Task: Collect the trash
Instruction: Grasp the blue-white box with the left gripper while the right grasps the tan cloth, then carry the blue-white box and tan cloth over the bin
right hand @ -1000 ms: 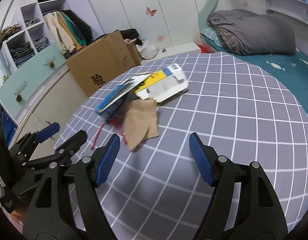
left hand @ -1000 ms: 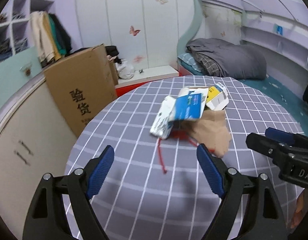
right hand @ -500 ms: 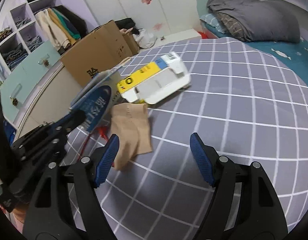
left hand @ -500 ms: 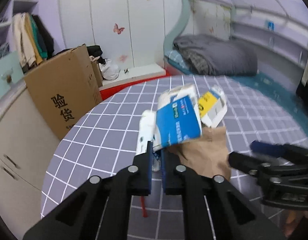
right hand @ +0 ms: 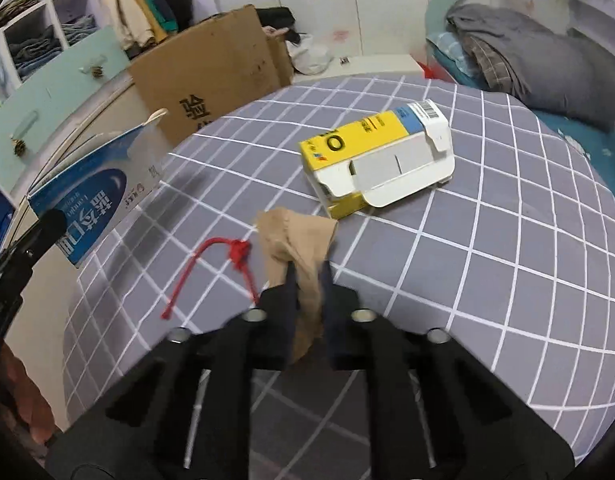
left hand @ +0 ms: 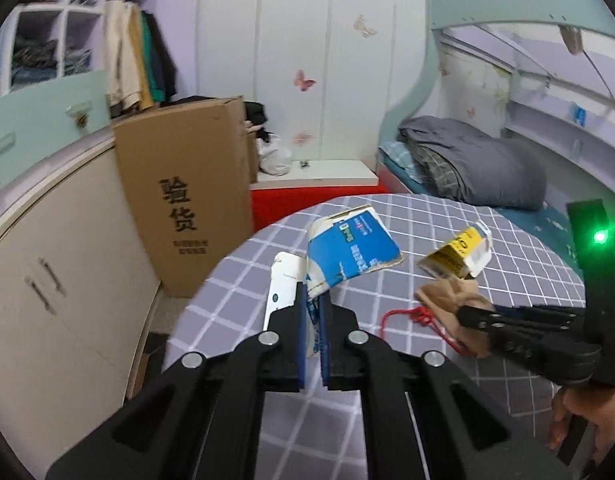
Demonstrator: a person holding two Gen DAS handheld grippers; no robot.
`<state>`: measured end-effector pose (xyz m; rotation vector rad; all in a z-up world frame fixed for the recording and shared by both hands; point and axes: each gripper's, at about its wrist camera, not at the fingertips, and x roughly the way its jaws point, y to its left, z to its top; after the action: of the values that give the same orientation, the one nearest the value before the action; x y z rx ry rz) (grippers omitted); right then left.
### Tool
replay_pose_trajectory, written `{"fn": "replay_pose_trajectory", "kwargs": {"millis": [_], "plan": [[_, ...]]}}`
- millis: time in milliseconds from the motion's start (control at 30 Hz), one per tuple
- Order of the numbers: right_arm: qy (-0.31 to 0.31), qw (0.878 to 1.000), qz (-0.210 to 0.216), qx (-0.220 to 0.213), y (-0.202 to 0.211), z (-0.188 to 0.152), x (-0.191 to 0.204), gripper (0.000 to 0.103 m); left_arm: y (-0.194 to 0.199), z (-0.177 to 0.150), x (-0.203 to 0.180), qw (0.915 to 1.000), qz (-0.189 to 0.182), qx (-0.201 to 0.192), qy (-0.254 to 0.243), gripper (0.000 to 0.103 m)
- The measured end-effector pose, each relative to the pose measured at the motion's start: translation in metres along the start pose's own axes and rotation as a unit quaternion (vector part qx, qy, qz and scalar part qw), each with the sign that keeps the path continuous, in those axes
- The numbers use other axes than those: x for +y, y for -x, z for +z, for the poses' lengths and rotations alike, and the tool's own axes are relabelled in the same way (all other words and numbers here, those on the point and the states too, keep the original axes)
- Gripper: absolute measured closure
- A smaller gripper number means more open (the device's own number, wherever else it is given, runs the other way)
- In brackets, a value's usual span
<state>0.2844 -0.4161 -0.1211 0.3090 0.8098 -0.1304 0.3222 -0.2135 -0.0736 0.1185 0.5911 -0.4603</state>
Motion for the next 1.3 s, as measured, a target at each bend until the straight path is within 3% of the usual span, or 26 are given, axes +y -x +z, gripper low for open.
{"fn": "replay_pose_trajectory", "kwargs": {"millis": [267,567,1000,1300], "plan": [[0.011,0.997,0.026,-0.075,0.071,0.004,0.025,0.096,0.052,-0.009,0.049,0.9986,0.003,-0.017,0.049,0.098],[0.066,0.991,0.082,-0.082,0.105,-0.010,0.100,0.096,0.118,-0.030,0.090,0.9958,0.022,-0.041,0.079,0.098],[0.164,0.969,0.185,-0.001,0.076,-0.095,0.252,0.096,0.186,-0.104,0.175,0.9878,0.088,-0.019,0.127,0.098],[0.216,0.949,0.219,0.073,0.027,-0.172,0.336,0.096,0.191,-0.187,0.247,0.9695,0.132,0.044,0.202,0.098]]}}
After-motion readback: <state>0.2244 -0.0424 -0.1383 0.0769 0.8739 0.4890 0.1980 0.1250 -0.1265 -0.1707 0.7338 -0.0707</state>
